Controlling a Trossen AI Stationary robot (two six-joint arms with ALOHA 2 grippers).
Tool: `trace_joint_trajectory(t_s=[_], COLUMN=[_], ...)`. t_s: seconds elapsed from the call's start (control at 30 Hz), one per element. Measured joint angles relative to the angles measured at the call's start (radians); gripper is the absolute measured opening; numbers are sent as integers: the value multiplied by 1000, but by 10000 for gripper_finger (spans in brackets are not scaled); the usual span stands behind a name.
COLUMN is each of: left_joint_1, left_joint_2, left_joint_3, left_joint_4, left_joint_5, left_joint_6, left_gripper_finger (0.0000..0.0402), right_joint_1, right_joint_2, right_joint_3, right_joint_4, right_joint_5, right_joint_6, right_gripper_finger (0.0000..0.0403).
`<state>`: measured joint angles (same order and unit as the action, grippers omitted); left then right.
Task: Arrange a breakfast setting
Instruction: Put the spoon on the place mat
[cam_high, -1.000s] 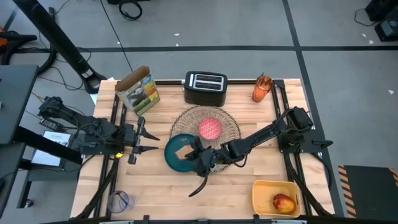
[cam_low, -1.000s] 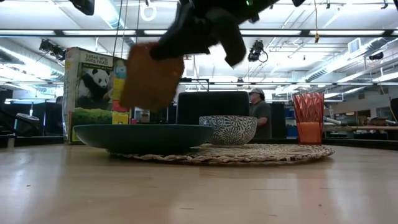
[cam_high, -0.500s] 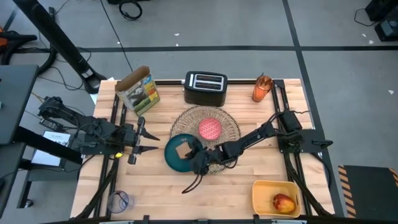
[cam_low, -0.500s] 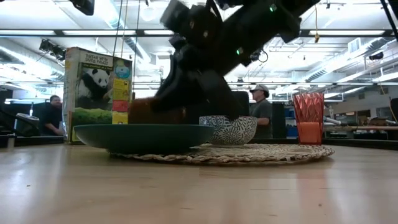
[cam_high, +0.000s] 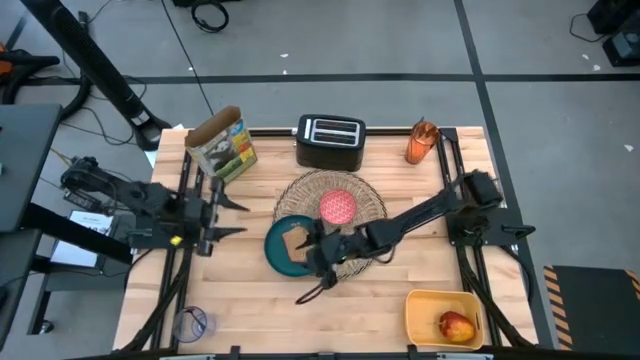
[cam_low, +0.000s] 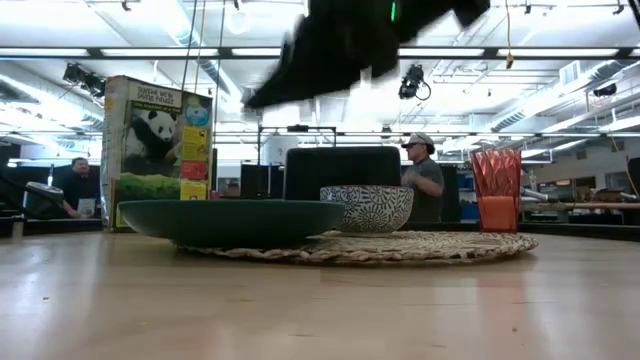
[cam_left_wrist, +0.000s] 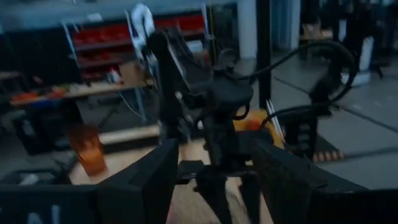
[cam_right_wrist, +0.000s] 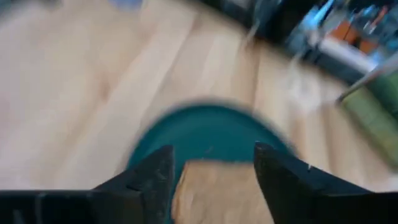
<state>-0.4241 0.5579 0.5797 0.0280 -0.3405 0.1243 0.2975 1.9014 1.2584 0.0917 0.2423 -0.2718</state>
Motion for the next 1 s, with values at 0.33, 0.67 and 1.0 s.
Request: trace_joint_trajectory(t_s=[0.33, 0.67, 1.0], left_joint_1=[72, 80, 158], left_joint_2=[34, 48, 175], left_joint_3=[138, 385, 614], left_joint_4=[-143, -588, -788], left_joint_5=[-70, -45, -45], left_joint_6=[-68, -235, -454], left_gripper_finger=[222, 222, 221], right_joint_1=[-71, -216, -335], right_joint_2=[-244, -388, -381], right_joint_3=[4, 3, 43], right_joint_4=[-2, -58, -194], right_joint_5=[54, 78, 32], right_joint_6=[60, 107, 409], right_gripper_finger=[269, 269, 268])
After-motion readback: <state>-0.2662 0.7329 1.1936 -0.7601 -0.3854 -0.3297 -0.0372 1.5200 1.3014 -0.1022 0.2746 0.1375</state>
